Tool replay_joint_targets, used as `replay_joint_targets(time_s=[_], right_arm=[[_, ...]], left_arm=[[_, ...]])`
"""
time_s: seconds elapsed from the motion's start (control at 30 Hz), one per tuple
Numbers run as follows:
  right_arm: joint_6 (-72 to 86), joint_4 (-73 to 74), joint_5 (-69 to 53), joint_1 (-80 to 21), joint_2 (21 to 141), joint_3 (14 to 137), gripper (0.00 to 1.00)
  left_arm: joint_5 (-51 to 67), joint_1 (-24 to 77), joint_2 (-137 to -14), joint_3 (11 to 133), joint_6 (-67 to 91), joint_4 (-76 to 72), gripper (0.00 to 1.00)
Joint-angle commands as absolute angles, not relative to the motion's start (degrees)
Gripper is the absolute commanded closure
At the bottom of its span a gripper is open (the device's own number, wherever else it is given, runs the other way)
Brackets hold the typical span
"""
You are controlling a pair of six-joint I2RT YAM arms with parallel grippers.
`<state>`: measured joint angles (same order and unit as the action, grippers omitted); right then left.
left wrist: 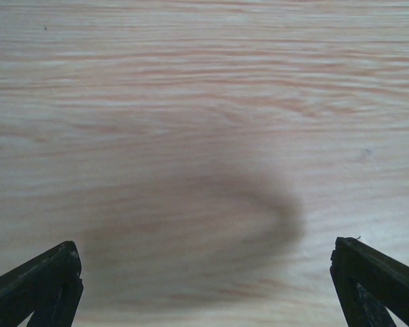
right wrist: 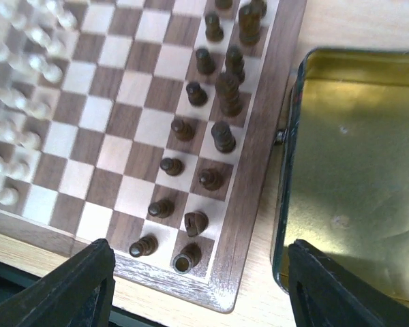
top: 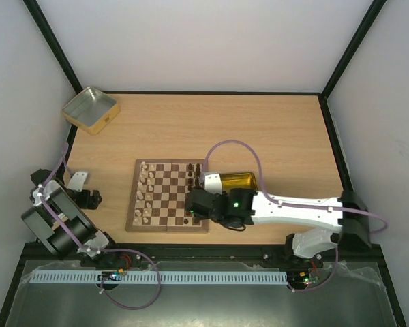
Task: Set up the chess pieces on the board
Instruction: Reset both arms
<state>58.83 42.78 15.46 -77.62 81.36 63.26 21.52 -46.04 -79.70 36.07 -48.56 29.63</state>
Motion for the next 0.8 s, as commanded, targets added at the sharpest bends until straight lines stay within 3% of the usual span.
replay_joint_targets(time_s=[0.0,0.07,0.13,0.37,0.6,0.77], right_arm=[[60.5,45.8,21.4,-76.7,74.3,61.3,0.33],[60.0,45.4,21.5,-75.8,71.2,59.3,0.32],[59.4,44.5,21.1,-75.6,67.9,57.9,0.01],[57.2,43.4,21.4,-75.5,57.1,54.5,0.02],[56.0,45.1,19.1,-75.5,55.3,52.2,0.02],[54.5,44.4,18.6,-75.5,55.2,51.2,0.02]], left_arm=[[19.9,-46.3,-73.8,37.6,-48.7,40.2,0.01],[20.9,-46.3,-70.8,39.6,-49.7,44.8,0.01],[22.9,-46.3,-67.7,42.1,-51.2,49.8,0.01],[35.2,-46.1,-59.2,51.0,-64.6,73.9,0.01],[34.0,-39.5,-43.1,48.2,-67.7,74.1,0.01],[33.7,-38.9,-43.5,48.5,-67.0,74.1,0.01]])
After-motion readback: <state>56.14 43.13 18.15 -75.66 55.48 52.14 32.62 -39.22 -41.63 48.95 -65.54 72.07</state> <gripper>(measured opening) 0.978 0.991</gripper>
